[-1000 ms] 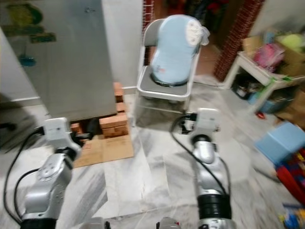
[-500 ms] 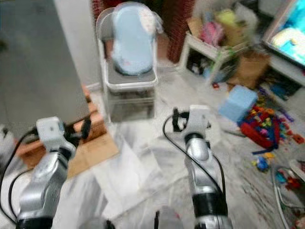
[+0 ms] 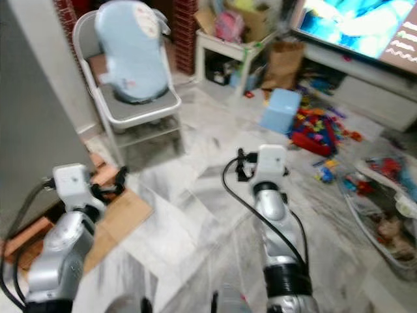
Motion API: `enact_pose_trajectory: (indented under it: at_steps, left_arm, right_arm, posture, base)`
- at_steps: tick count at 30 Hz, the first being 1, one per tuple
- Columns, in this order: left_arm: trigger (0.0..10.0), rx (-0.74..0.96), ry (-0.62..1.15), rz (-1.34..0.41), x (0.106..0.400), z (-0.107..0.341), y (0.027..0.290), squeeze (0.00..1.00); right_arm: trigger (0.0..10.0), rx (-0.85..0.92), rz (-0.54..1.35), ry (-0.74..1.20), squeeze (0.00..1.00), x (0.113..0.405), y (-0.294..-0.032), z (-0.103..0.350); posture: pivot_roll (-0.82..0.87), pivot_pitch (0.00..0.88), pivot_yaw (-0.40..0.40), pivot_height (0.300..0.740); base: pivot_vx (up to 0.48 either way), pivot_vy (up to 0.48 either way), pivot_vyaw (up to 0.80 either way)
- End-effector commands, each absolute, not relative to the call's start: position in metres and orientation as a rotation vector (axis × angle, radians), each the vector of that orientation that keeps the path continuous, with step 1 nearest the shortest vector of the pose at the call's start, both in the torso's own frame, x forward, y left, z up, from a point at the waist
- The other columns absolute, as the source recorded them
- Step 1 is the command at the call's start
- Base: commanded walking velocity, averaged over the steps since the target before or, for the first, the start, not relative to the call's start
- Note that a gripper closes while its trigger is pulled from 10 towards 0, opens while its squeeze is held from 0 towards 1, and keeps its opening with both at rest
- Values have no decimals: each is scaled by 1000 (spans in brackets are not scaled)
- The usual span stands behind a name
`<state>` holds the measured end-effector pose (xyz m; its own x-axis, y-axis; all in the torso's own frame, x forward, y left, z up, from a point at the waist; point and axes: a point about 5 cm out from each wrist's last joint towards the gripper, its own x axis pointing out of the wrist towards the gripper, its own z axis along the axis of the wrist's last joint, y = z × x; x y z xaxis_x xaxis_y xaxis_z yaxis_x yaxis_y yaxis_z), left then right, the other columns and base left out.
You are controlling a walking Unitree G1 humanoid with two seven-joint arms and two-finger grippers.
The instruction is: Restocking fridge
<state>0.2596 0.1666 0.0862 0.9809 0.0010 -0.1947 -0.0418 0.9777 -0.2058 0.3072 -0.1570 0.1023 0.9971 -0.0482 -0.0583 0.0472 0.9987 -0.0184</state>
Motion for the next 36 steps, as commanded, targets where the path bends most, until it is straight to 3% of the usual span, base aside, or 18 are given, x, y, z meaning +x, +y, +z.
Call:
enact_pose_trajectory:
  at_steps: [1,7,23,26,32,36]
  left_arm:
    - [10000,-212,185,-17,263,91,156,0]
    - [10000,-203,168,-21,265,92,156,0]
    - [10000,-181,135,-49,266,97,158,0]
    - [10000,-162,134,-39,266,97,160,0]
    - [10000,-50,130,18,233,93,185,0]
    - [10000,-32,158,17,218,87,192,0]
  right_arm:
    - [10000,-30,-91,54,0,307,-167,103]
    - [10000,-32,-80,42,0,312,-162,107]
    - [10000,10,-60,13,0,307,-163,110]
    - [10000,-23,-39,-2,0,302,-165,112]
    - [10000,-122,31,18,0,256,-177,105]
    - [10000,-133,12,49,0,241,-188,101]
  posture:
    - [-7,82,-16,740]
    - [-6,83,-18,740]
    - [-8,93,-9,740]
    - [-8,93,-9,740]
    - [-10,94,-17,740]
    - [-19,100,-18,740]
  base:
    - [0,480,-800]
    - [0,455,-800]
    - [0,0,-800]
    - [0,0,0]
    - [0,0,0]
    - [0,0,0]
